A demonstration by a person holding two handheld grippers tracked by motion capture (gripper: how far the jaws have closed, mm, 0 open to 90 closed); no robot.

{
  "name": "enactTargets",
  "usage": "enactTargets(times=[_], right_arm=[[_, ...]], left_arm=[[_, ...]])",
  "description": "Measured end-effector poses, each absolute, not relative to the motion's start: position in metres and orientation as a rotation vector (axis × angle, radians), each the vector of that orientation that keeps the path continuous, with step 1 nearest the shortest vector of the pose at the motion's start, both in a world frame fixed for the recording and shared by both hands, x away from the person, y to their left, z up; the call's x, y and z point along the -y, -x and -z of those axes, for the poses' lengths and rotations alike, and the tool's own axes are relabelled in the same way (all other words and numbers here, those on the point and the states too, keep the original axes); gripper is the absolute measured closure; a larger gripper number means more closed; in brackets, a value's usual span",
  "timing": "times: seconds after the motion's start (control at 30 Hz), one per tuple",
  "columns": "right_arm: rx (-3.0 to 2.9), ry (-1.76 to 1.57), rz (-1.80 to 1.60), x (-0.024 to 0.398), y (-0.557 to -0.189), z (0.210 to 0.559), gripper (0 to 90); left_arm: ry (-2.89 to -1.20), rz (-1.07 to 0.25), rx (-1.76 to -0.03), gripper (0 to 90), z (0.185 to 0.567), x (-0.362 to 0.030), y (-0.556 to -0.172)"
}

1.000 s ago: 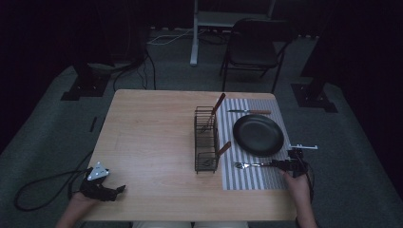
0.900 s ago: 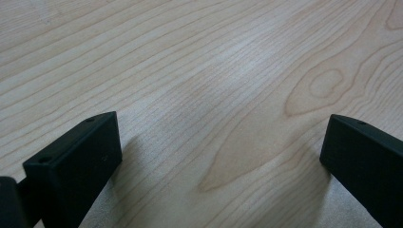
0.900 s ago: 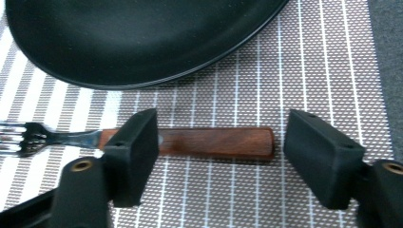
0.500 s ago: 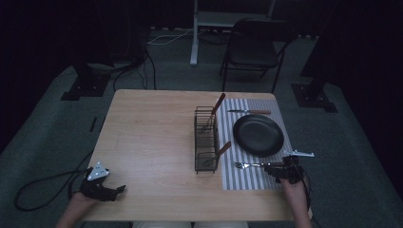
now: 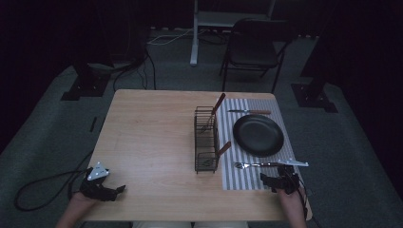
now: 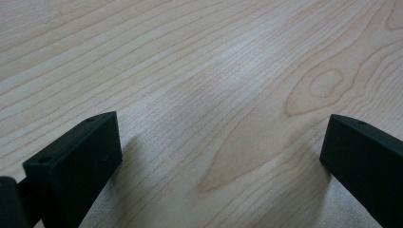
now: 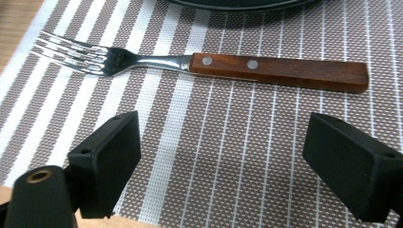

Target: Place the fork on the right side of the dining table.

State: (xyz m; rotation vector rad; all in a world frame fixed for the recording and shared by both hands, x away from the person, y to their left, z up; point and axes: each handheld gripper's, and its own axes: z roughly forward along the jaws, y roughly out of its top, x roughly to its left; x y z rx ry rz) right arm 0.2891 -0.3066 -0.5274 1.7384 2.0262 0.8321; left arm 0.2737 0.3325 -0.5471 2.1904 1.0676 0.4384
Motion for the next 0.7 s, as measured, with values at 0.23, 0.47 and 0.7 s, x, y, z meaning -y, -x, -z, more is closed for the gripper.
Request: enactTargets(times=[0.23,0.47,0.7], right_arm=[[-1.944,-1.676,-0.824,0.293,-0.280,0.537,11.1],[-1.867,-1.649,-0.837,0.288,-0.272,0.547,11.1],[-1.852,-1.667,-0.804,0.285,-0.273,0.551,11.0]], left_arm=[[-2.191,-0.439,-1.067,0.0,0.547,-0.332,-0.274],[-2.191,-0.439,-1.067,0.0,0.547,-0.332,-0.274],[-2.190,-0.439,-1.067,0.0,0.547,-0.332,-0.274]])
